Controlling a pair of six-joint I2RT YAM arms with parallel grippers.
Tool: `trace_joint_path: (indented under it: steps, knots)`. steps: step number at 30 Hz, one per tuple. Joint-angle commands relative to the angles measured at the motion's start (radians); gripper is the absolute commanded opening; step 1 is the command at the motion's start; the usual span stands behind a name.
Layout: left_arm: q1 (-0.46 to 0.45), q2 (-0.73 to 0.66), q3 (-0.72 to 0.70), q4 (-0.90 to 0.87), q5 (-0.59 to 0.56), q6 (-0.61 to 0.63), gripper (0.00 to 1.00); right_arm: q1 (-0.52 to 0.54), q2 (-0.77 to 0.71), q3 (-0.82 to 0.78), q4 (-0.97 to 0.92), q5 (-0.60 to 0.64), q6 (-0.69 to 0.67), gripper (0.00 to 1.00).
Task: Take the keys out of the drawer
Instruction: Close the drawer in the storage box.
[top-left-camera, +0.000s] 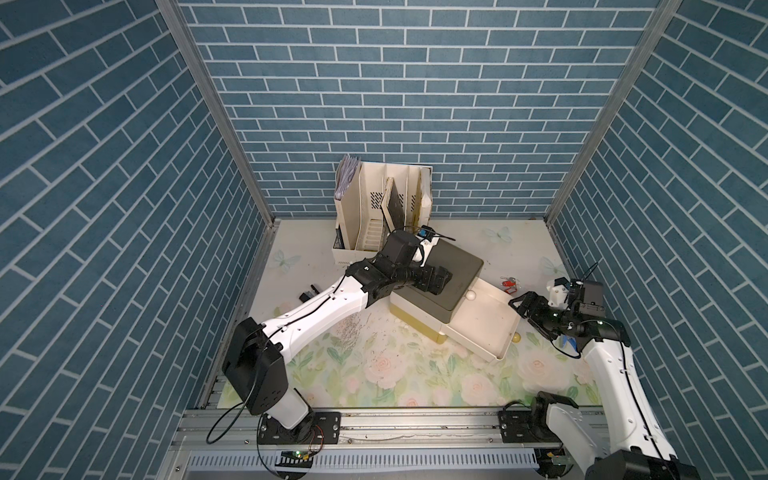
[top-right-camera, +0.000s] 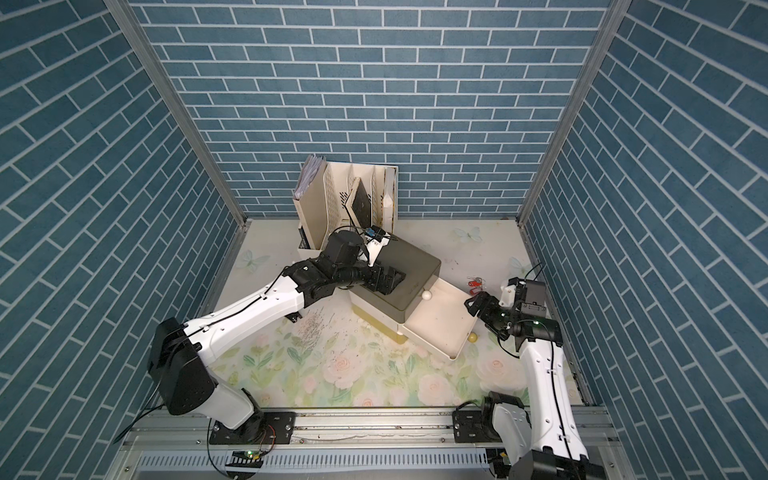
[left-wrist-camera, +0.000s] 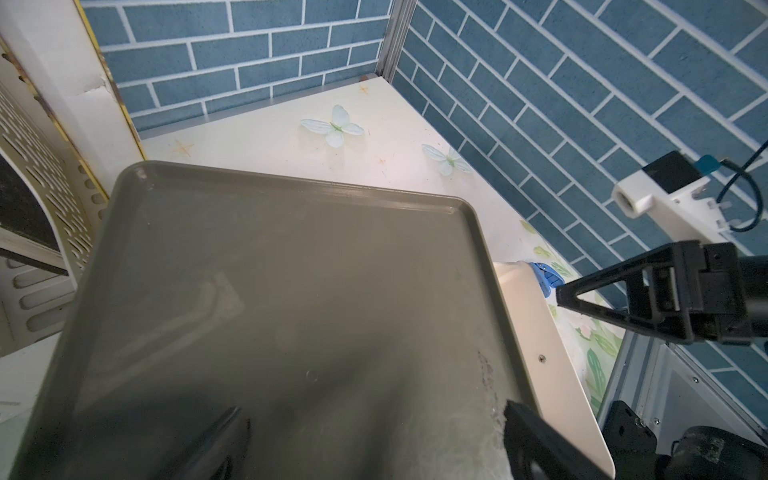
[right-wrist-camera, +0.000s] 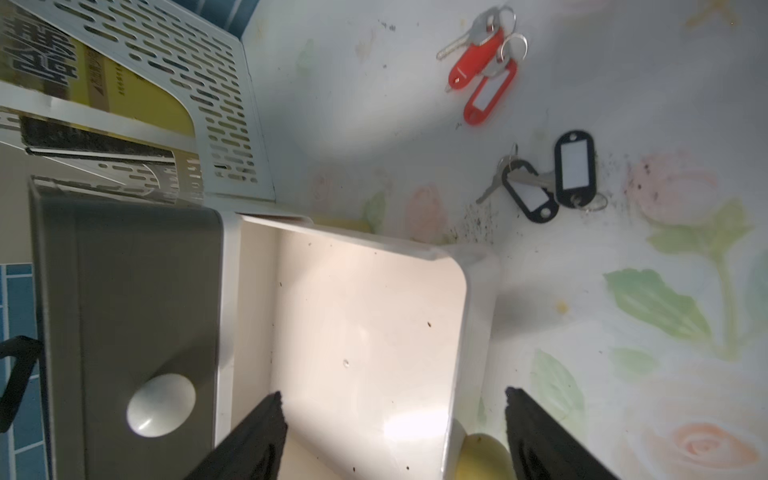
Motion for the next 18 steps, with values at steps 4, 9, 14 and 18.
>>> trace_joint_path:
  steps: [4,9,14,18]
  knots:
    - [-0.015,-0.014,-0.006,-0.02,-0.019,-0.012,1.0,0.009,-0.055,-0.057,0.035,-0.069,0.046,0.84]
    - [-0.017,-0.014,-0.013,-0.022,-0.022,-0.012,1.0,0.011,-0.086,-0.133,0.133,-0.183,0.1,0.83]
    - [-0.018,-0.023,-0.025,-0.028,-0.03,-0.011,1.0,0.02,-0.107,-0.188,0.254,-0.263,0.182,0.82]
    - [-0.018,-0.027,-0.029,-0.03,-0.035,-0.008,1.0,0.045,-0.119,-0.222,0.372,-0.322,0.257,0.81]
